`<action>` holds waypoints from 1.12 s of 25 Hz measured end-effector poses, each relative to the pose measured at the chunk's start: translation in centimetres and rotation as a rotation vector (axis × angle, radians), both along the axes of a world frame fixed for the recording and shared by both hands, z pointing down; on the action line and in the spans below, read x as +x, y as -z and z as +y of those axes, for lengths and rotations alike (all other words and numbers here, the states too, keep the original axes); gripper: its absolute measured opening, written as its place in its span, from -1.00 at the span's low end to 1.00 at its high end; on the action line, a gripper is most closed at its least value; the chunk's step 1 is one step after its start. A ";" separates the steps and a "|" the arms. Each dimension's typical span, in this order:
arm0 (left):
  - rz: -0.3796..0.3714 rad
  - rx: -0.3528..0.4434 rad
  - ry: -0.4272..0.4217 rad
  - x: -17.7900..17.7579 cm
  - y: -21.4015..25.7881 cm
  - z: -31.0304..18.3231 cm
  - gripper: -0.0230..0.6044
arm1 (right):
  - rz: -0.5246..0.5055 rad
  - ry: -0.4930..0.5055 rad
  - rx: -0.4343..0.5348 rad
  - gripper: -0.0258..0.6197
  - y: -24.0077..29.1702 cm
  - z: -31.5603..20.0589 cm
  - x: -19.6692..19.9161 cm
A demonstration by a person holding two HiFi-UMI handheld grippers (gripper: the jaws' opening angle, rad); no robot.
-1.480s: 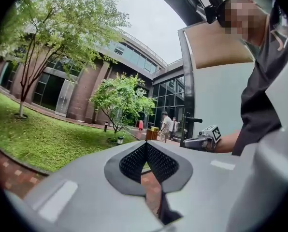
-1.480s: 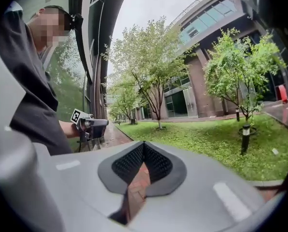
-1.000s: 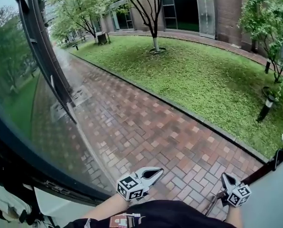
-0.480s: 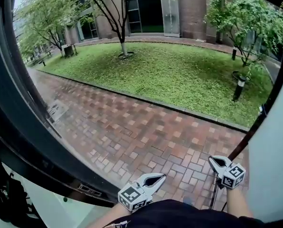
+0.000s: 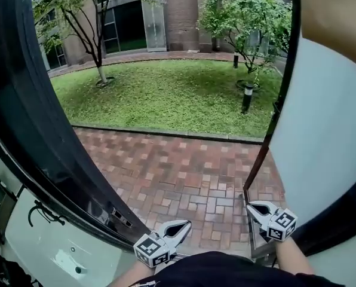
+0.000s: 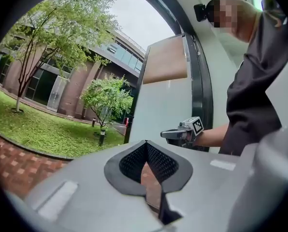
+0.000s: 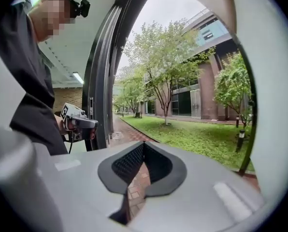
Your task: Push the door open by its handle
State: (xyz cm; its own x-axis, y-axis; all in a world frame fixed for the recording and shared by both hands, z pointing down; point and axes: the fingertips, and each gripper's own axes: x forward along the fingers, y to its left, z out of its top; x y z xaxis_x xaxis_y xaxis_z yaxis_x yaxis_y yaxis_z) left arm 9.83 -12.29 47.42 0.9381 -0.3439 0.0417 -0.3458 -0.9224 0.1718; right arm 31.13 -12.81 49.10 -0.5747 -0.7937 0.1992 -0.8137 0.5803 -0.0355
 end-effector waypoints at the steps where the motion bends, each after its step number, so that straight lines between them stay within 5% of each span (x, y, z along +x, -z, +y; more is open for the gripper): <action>1: -0.006 0.006 0.002 -0.4 0.2 0.7 -0.93 | -0.003 -0.017 0.006 -0.92 0.2 1.2 0.3; 11: -0.016 -0.020 0.090 -0.3 -0.2 10.8 -0.93 | 0.024 -0.034 0.028 -0.92 -1.2 14.7 2.6; 18: -0.071 -0.055 0.030 2.6 -1.2 18.0 -0.93 | -0.058 -0.112 -0.036 -0.92 -3.7 23.3 5.0; 28: -0.062 -0.013 -0.036 -7.4 -2.1 17.9 -0.93 | -0.202 -0.323 -0.031 -0.92 -5.0 26.3 -0.3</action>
State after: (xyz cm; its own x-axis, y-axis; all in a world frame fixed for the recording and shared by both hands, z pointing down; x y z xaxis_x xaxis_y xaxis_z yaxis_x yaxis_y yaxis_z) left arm 2.38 5.59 49.49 0.9453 -0.3094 0.1037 -0.3230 -0.9323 0.1629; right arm 30.79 13.45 54.15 -0.3257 -0.9360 0.1337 -0.9293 0.2909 -0.2276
